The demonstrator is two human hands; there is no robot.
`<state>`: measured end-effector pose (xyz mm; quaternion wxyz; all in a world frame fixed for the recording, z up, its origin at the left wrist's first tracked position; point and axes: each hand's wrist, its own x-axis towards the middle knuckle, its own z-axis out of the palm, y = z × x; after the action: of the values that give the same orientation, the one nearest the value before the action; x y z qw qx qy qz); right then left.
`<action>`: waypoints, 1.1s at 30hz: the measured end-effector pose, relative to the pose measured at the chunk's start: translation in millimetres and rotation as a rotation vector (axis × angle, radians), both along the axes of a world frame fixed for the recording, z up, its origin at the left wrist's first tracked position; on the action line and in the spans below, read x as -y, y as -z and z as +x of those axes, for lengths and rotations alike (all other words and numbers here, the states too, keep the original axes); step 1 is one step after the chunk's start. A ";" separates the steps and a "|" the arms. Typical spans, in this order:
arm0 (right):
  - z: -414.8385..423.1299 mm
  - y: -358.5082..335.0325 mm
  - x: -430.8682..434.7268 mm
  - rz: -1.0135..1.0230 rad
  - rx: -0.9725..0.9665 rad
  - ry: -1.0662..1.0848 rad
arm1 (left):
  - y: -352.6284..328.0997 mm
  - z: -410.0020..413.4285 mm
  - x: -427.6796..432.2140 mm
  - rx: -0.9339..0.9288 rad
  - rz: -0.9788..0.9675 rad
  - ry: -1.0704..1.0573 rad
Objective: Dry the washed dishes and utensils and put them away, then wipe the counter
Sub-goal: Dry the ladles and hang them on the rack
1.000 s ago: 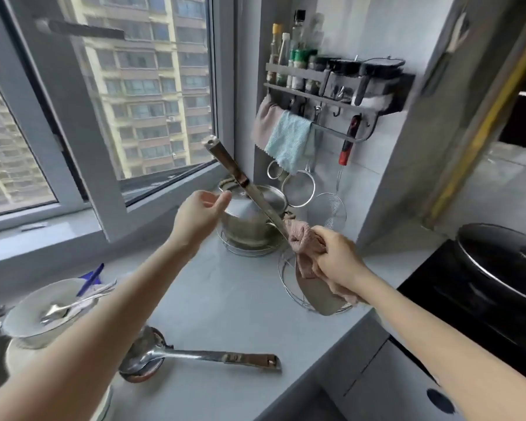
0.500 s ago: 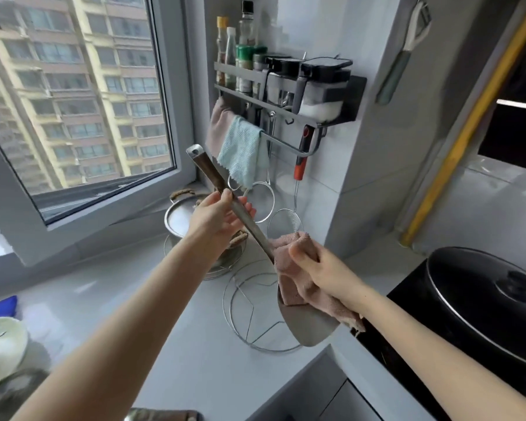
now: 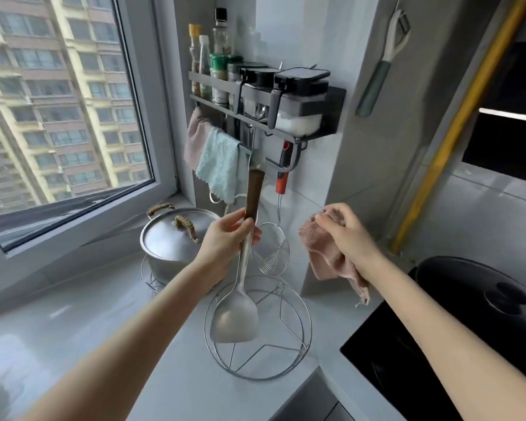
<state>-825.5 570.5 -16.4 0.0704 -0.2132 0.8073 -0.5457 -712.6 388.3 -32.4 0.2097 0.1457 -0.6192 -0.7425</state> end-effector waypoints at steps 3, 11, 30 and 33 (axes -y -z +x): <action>-8.6 -8.0 3.1 0.014 -0.030 0.011 | 12.3 -9.3 4.9 0.037 -0.027 0.067; -17.5 -13.2 3.9 0.253 -0.159 0.116 | 15.5 -52.3 15.0 0.097 0.038 0.243; -20.2 -21.4 10.4 0.304 -0.129 0.165 | 33.5 -107.6 22.3 0.044 -0.013 0.260; -18.8 -23.8 11.7 0.296 -0.148 0.171 | 25.0 -119.7 26.1 0.005 0.033 0.255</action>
<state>-844.3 558.8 7.3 -0.0049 -0.1706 0.8970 -0.4077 -832.3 362.1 -57.4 0.1098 0.0710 -0.6210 -0.7728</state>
